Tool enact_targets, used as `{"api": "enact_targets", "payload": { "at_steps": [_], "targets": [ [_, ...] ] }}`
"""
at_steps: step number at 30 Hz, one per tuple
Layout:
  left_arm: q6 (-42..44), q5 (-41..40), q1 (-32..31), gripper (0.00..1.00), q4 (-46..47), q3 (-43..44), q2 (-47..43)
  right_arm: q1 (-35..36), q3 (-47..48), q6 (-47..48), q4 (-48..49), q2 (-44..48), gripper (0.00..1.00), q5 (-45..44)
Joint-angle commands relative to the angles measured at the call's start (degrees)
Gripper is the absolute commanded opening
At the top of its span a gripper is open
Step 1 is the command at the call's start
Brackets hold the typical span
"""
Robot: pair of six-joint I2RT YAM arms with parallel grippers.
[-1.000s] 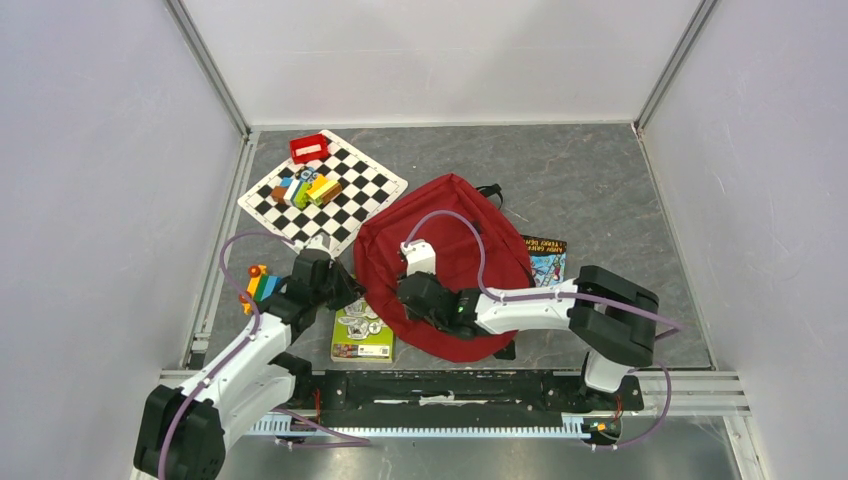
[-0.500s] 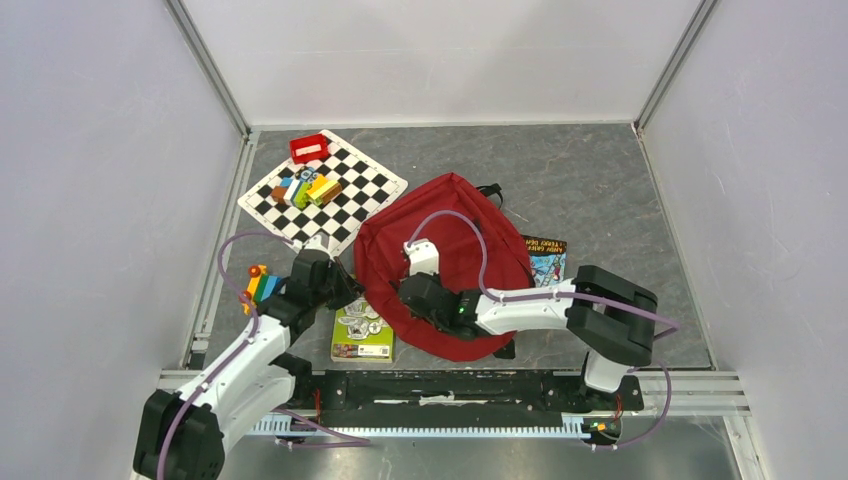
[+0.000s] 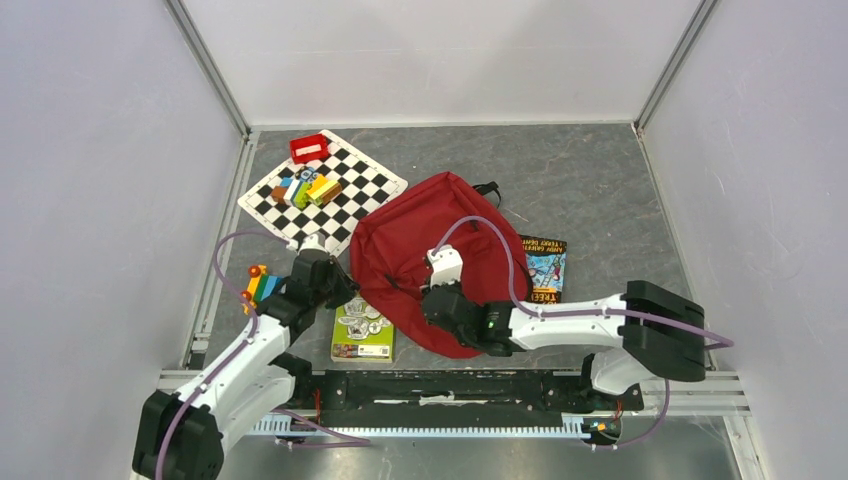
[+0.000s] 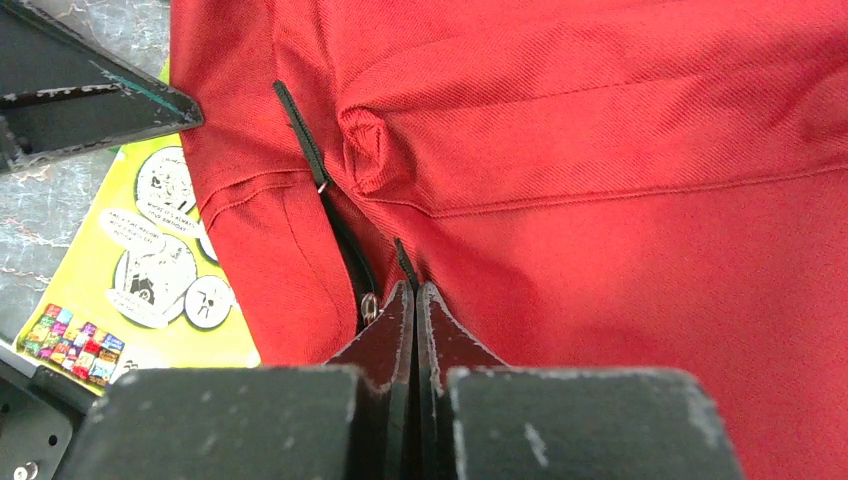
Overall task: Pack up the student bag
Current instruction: Unzip the student bag at the center of the board.
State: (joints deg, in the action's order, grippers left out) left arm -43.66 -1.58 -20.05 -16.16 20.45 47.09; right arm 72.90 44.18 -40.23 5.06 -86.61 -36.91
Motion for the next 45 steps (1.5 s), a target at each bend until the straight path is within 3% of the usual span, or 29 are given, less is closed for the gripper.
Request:
{"api": "enact_targets", "payload": {
  "at_steps": [1,16,17,18,28,30,33,35,38,45],
  "targets": [
    [1.84,-7.64,0.97,0.02,0.64,3.96,2.65,1.03,-2.48,-0.82,-4.94,5.19,0.00,-7.83],
    [5.31,-5.30,5.28,0.02,10.08,11.68,15.16,7.19,-4.80,-4.36,-13.29,16.12,0.00,-11.87],
    [5.53,-8.85,5.77,0.02,11.15,12.00,16.54,7.57,-4.93,-4.52,-13.41,16.56,0.00,-11.87],
    [5.72,-3.97,6.11,0.02,12.53,12.20,17.65,7.89,-5.04,-4.75,-13.46,16.81,0.00,-11.84],
    [8.52,-0.58,8.01,0.02,15.15,17.80,27.25,11.73,-4.84,-7.15,-14.74,17.31,0.00,-12.20],
    [9.14,1.13,8.01,0.13,13.05,18.45,26.48,11.99,-4.63,-6.06,-13.63,16.75,0.00,-12.40],
    [9.97,1.32,7.92,0.61,7.61,19.56,23.89,12.12,-4.63,-4.41,-10.93,16.28,0.00,-12.62],
    [10.32,1.32,7.62,0.80,3.36,19.98,20.86,12.17,-4.63,-3.45,-9.46,15.82,0.00,-12.61],
    [9.48,4.95,6.76,0.86,-1.59,19.04,16.32,12.31,-4.76,-2.69,-8.21,14.96,0.00,-12.66],
    [-0.07,9.44,-0.50,0.88,-5.12,11.55,5.62,12.68,-4.98,-0.73,-4.38,12.70,0.00,-12.66]
  ]
}}
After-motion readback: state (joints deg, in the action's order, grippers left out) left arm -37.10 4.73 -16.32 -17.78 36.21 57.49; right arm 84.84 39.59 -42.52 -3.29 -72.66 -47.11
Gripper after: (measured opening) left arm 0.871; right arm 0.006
